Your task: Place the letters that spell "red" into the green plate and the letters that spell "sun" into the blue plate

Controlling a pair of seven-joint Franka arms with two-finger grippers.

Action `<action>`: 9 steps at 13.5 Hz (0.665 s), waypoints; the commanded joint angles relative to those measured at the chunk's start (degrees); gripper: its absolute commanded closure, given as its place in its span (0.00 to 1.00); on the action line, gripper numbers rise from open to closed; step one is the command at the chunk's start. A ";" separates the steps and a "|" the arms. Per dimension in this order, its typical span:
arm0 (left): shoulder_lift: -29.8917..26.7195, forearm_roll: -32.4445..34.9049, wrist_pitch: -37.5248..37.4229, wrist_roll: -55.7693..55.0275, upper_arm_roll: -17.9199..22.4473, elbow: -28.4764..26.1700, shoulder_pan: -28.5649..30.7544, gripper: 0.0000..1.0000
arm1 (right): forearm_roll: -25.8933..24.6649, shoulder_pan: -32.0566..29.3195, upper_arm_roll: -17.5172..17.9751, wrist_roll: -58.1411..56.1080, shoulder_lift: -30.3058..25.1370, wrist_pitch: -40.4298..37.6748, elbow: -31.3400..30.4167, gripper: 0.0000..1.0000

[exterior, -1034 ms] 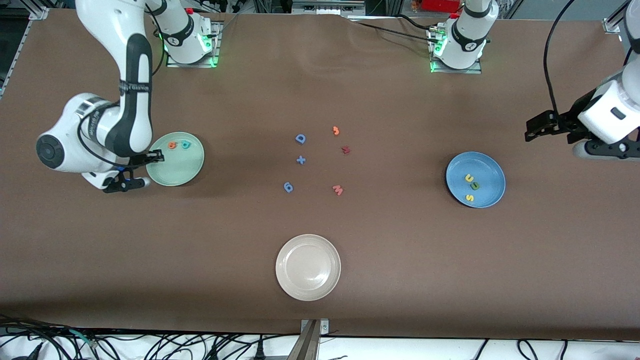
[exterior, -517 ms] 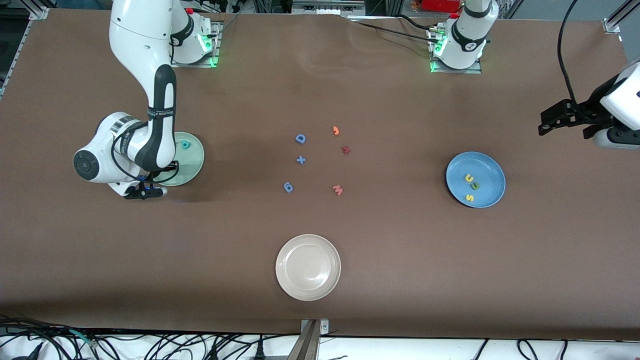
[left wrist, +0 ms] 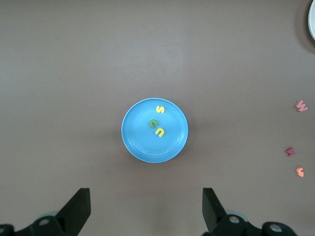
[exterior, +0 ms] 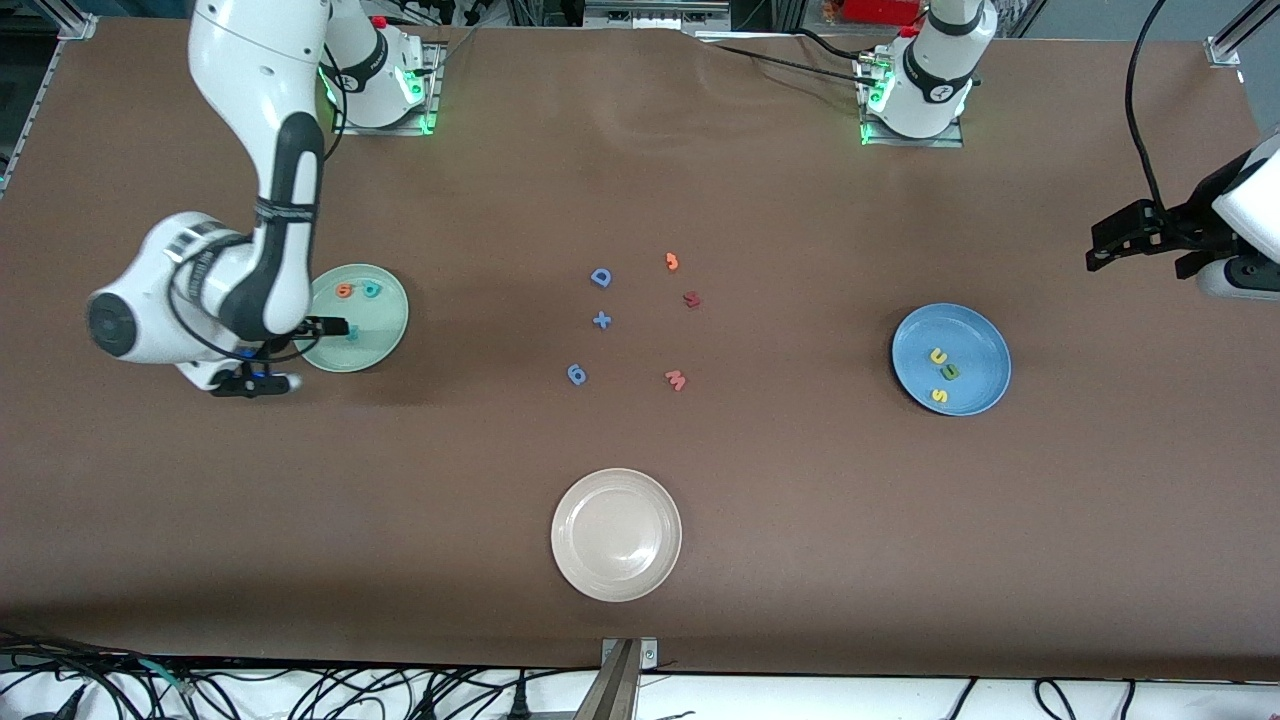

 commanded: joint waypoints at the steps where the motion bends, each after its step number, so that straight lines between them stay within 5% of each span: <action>1: 0.14 -0.42 -0.90 1.82 0.13 0.48 0.23 0.00 | -1.37 2.67 -8.25 0.05 -1.05 -10.18 4.27 0.00; 6: 0.31 -0.51 -0.81 5.42 0.48 0.21 1.45 0.00 | -3.32 1.88 -15.64 0.92 -1.05 -21.37 12.28 0.01; 9: 0.23 -0.59 -1.07 5.16 0.48 0.04 1.63 0.00 | -3.40 1.27 -16.36 5.93 -1.22 -24.53 16.05 0.01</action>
